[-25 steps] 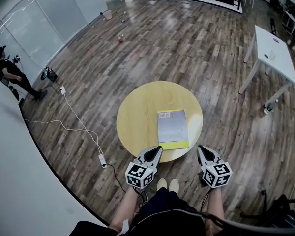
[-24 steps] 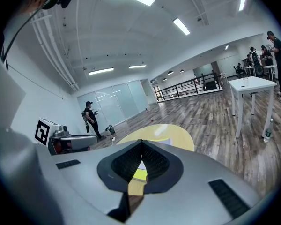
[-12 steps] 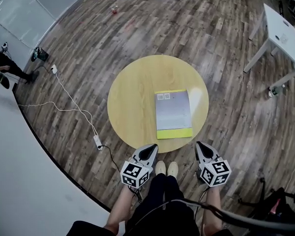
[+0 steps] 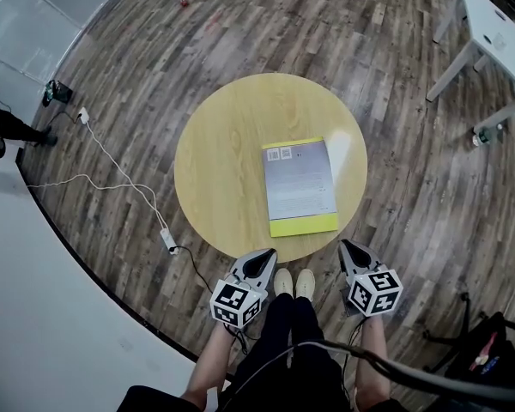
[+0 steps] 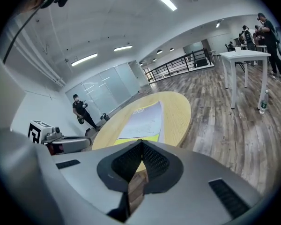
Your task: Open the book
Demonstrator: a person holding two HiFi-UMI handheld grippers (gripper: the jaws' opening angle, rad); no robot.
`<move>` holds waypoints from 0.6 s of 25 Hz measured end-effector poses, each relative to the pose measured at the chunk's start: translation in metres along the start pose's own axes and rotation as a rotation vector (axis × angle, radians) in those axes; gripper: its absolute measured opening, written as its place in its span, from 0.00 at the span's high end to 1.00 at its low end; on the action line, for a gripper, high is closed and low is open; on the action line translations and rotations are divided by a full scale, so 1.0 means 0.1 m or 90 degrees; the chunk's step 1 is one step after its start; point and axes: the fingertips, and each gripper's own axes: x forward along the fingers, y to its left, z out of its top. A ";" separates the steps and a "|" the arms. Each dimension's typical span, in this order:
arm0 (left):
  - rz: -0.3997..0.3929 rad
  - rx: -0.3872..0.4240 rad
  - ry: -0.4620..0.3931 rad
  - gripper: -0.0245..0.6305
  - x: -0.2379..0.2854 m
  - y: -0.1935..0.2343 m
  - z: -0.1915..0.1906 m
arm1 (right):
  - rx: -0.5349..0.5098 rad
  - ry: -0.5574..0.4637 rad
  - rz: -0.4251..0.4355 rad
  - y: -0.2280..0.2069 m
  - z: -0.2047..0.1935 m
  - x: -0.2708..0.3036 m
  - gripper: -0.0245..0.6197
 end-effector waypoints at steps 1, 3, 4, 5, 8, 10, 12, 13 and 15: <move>0.000 -0.002 0.000 0.96 0.00 0.02 0.01 | 0.005 0.011 -0.005 -0.03 -0.02 0.04 0.96; 0.002 -0.007 -0.002 0.96 0.01 0.05 0.02 | 0.017 0.029 -0.008 -0.05 -0.07 0.13 0.96; 0.003 -0.009 -0.004 0.96 0.01 0.07 0.03 | 0.027 0.036 -0.004 -0.05 -0.08 0.18 0.77; 0.004 -0.011 -0.005 0.96 0.01 0.08 0.04 | 0.038 0.040 -0.002 -0.06 -0.10 0.22 0.67; 0.009 -0.016 -0.005 0.96 0.01 0.13 0.03 | 0.066 0.040 -0.020 -0.14 -0.11 0.33 0.67; 0.013 -0.021 -0.003 0.96 -0.01 0.17 0.00 | 0.086 0.044 -0.021 -0.17 -0.12 0.40 0.67; 0.018 -0.025 -0.002 0.96 -0.03 0.21 -0.02 | 0.092 0.052 -0.020 -0.18 -0.14 0.46 0.67; 0.021 -0.026 -0.001 0.96 -0.04 0.23 -0.03 | 0.089 0.055 -0.021 -0.18 -0.15 0.48 0.67; 0.027 -0.030 -0.001 0.96 -0.06 0.29 -0.04 | 0.084 0.059 -0.025 -0.19 -0.16 0.50 0.67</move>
